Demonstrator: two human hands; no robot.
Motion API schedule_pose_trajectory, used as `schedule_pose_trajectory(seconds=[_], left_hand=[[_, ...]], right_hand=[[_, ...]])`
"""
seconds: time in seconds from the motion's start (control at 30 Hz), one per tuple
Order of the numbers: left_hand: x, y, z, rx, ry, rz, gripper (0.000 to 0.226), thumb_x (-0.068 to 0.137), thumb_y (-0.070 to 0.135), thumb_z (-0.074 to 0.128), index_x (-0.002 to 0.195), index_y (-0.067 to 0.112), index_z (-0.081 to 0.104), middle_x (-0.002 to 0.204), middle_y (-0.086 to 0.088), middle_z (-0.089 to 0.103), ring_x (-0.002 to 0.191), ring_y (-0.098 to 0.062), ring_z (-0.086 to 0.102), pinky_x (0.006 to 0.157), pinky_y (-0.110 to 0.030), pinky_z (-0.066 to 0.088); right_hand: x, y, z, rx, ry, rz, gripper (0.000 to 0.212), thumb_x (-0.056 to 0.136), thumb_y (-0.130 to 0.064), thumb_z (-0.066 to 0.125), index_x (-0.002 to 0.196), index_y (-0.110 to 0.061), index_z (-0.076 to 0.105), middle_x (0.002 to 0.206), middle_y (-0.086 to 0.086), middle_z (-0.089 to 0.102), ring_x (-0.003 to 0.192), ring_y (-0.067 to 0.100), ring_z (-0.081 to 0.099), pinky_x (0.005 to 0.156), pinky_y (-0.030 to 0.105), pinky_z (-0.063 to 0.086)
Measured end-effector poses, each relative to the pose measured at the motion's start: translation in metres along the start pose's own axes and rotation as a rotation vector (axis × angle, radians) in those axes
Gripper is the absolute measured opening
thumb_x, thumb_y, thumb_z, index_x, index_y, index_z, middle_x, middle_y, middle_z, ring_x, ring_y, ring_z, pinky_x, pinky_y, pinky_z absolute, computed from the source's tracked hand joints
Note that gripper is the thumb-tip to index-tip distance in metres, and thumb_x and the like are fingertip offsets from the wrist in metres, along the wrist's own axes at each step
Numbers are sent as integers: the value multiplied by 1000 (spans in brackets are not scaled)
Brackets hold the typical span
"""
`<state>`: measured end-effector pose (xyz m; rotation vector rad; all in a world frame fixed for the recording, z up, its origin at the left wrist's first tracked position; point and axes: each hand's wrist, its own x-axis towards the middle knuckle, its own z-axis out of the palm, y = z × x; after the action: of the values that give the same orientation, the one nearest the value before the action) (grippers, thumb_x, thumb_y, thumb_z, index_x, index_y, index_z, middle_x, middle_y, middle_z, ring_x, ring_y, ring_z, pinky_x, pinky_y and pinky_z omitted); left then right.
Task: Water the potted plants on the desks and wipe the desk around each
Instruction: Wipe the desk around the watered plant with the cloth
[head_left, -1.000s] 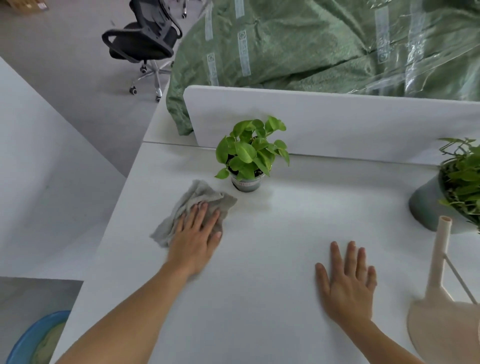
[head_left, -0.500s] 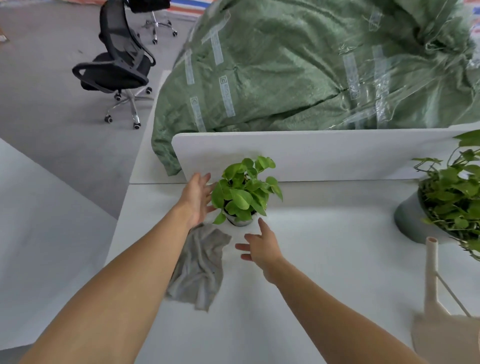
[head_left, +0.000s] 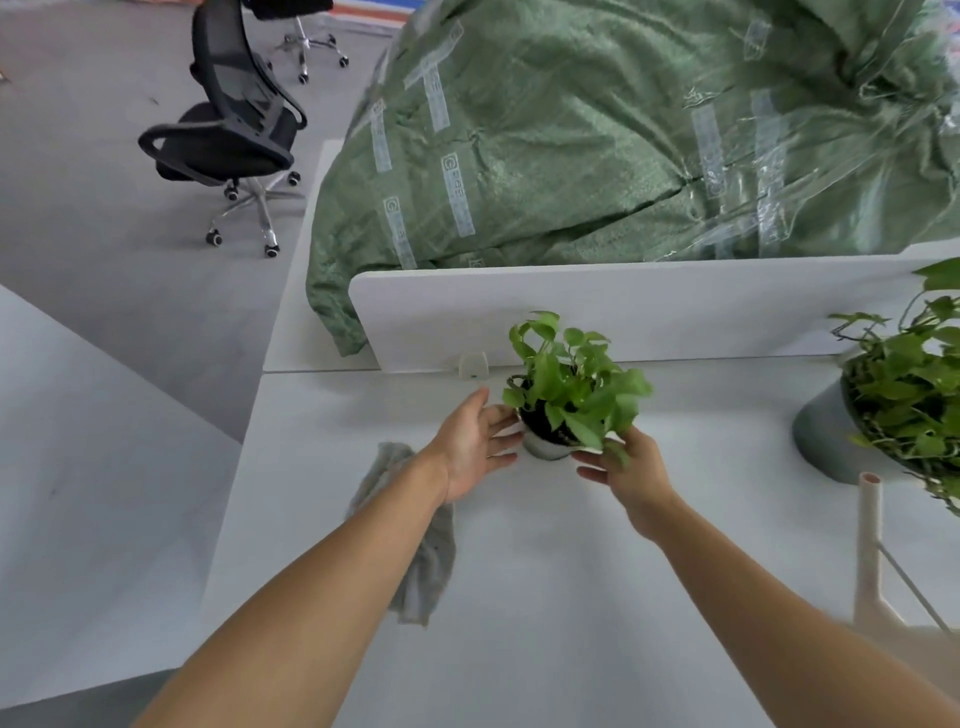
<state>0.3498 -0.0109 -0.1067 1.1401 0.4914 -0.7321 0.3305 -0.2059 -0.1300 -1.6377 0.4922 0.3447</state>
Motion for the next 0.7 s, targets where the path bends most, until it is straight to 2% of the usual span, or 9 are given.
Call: schedule_pose_trajectory(seconds=[0.1, 0.17, 0.23, 0.33, 0.4, 0.47, 0.53, 0.63, 0.7], left_hand=[[-3, -7, 18, 106, 37, 53, 54, 105, 40, 21, 143, 9, 43, 144, -5, 47, 135, -25, 43, 111, -41, 33], [-9, -21, 15, 320, 236, 207, 41, 103, 30, 35, 133, 10, 56, 137, -5, 55, 131, -23, 47, 111, -37, 35], [-16, -49, -14, 750, 502, 412, 36, 101, 21, 39, 129, 10, 59, 141, -7, 51, 134, -23, 43, 112, -36, 33], [-31, -109, -86, 1393, 764, 547, 48, 101, 33, 26, 136, 14, 52, 150, -13, 39, 140, -35, 32, 113, -46, 28], [-42, -137, -120, 1666, 749, 440, 56, 102, 43, 14, 147, 17, 34, 154, -16, 33, 140, -40, 30, 111, -49, 23], [-43, -148, -125, 1778, 701, 400, 59, 102, 46, 5, 153, 20, 19, 156, -19, 25, 142, -42, 26, 110, -52, 20], [-26, -146, -107, 1851, 609, 481, 59, 101, 48, 4, 154, 23, 17, 158, -19, 18, 145, -43, 17, 112, -55, 17], [11, -123, -68, 1890, 453, 569, 61, 99, 55, 3, 153, 30, 17, 161, -13, 8, 148, -36, 3, 119, -53, 9], [42, -94, -59, 1873, 474, 533, 66, 96, 58, -1, 154, 30, 13, 162, -11, 3, 149, -34, -3, 120, -51, 2]], right_hand=[[16, -1, -17, 24, -1, 0, 56, 92, 21, 29, 123, -13, 61, 112, 8, 68, 93, 24, 68, 80, 35, 56], [19, 3, -24, -77, 7, -29, 55, 95, 15, 35, 134, -16, 59, 120, 6, 69, 105, 23, 66, 84, 34, 53], [19, 14, -32, -434, 87, -129, 52, 98, 3, 40, 144, -19, 51, 131, 9, 64, 117, 26, 60, 91, 34, 47], [14, 46, -52, -1014, 162, -285, 51, 103, -19, 41, 153, -19, 36, 154, 9, 42, 143, 30, 36, 110, 42, 35], [14, 73, -65, -1230, 127, -267, 55, 105, -38, 29, 158, -23, 24, 166, 7, 20, 154, 26, 13, 121, 45, 19], [13, 96, -72, -1301, 124, -242, 65, 99, -52, 9, 160, -28, 13, 169, 3, 3, 155, 21, -4, 124, 43, 3], [16, 108, -72, -1280, 153, -260, 71, 93, -56, 1, 160, -31, 9, 168, -1, -3, 154, 17, -10, 123, 40, -5], [17, 110, -71, -1274, 170, -276, 71, 94, -57, 3, 159, -32, 10, 168, -4, -3, 154, 14, -12, 123, 38, -7], [17, 111, -72, -1281, 176, -278, 69, 95, -56, 4, 160, -33, 10, 168, -5, -4, 153, 12, -14, 123, 37, -8]])
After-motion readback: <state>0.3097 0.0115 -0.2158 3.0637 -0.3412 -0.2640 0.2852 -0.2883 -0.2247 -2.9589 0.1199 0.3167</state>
